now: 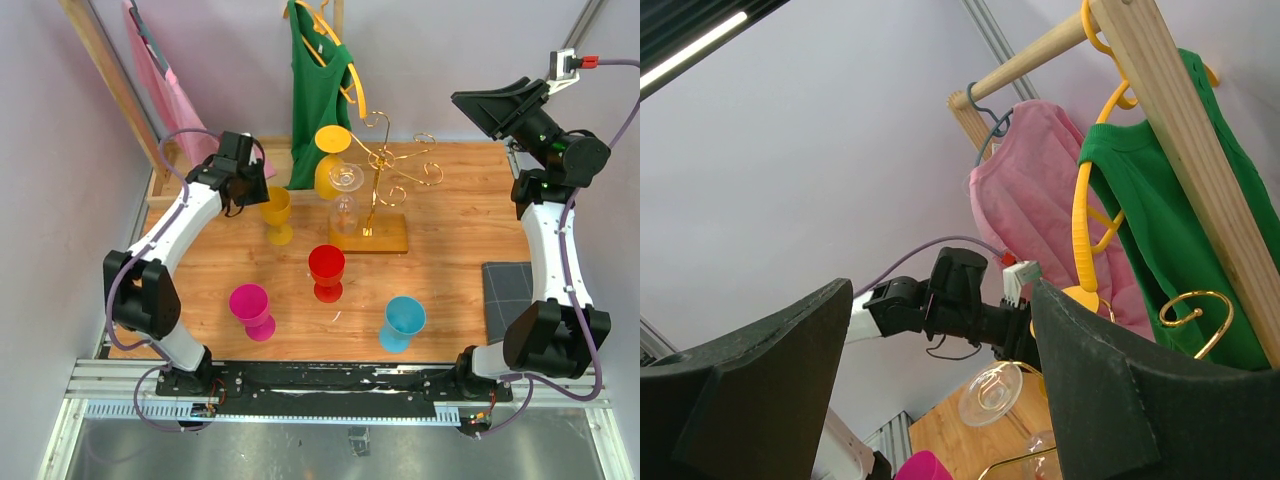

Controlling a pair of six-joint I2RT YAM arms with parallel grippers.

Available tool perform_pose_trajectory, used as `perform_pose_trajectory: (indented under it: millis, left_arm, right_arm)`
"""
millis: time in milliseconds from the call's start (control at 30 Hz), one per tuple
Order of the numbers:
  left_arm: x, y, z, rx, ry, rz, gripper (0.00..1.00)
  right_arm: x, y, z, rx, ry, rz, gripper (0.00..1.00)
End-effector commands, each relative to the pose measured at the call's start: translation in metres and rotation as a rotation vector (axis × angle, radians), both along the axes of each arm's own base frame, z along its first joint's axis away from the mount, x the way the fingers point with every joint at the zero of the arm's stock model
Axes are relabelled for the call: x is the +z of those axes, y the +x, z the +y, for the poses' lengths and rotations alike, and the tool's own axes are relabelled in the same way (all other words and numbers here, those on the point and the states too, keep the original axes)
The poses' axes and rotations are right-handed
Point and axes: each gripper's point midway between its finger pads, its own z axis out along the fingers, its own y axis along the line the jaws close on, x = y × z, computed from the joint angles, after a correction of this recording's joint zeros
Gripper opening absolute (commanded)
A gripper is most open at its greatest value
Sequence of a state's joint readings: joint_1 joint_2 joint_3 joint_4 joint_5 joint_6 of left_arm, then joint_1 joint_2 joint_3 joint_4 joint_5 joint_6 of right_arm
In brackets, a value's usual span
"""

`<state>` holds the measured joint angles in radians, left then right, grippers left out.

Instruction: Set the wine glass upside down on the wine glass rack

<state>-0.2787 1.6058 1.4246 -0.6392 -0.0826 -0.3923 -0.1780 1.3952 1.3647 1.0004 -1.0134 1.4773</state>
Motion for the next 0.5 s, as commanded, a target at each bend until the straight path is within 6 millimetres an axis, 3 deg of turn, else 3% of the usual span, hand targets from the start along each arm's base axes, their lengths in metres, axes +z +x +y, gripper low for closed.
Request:
perform_pose_trajectory:
  millis: [0, 200, 467]
  left_arm:
    - [-0.0193, -0.0016, -0.0066, -0.032, 0.056, 0.037, 0.40]
    - [-0.0249, -0.0003, -0.0004, -0.018, 0.104, 0.041, 0.29]
    - [-0.0178, -0.0008, -0.0010, -0.016, 0.099, 0.024, 0.00]
  right_arm:
    - [0.0076, -0.0083, -0.0015, -0.007, -0.013, -0.056, 0.74]
    - [0.0071, -0.0095, -0.0014, -0.011, -0.015, -0.056, 0.74]
    - [0.0071, -0.0090, -0.0015, -0.011, -0.012, -0.053, 0.74]
